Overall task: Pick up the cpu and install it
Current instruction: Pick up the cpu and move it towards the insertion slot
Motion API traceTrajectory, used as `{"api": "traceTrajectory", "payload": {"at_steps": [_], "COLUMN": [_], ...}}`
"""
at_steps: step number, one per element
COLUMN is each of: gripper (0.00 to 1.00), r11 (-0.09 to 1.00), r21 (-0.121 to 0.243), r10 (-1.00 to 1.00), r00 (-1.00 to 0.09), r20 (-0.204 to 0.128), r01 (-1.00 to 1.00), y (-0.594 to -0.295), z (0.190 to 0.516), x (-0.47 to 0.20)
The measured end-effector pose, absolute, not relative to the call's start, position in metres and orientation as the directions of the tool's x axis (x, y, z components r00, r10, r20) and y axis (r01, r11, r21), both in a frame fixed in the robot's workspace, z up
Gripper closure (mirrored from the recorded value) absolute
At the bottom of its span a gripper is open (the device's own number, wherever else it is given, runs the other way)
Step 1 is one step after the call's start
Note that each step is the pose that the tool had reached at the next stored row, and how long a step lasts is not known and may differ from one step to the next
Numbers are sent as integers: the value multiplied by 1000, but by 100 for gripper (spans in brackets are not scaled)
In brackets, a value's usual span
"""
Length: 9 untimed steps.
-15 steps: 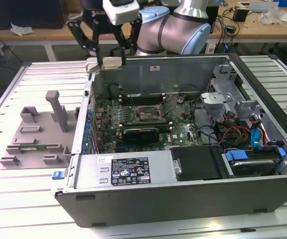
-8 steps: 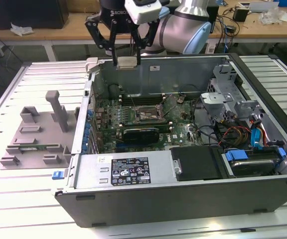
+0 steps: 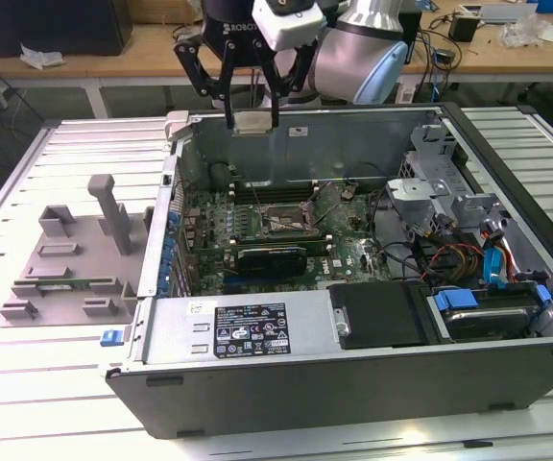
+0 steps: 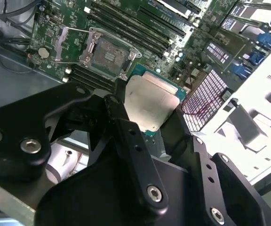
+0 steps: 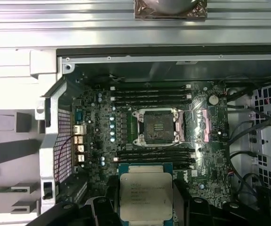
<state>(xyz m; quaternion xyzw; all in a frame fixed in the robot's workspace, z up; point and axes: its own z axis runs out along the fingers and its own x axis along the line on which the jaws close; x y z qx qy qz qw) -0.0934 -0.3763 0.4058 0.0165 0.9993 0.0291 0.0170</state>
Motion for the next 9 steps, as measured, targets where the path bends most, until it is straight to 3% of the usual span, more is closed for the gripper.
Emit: {"api": "traceTrajectory", "payload": {"at_steps": [9], "gripper": [46], "r11": [998], "r21": [58], "r10": [34], "r00": [-999], "r20": [-21], "r01": [33], "y": [-376], "z": [384], "x": [-78]}}
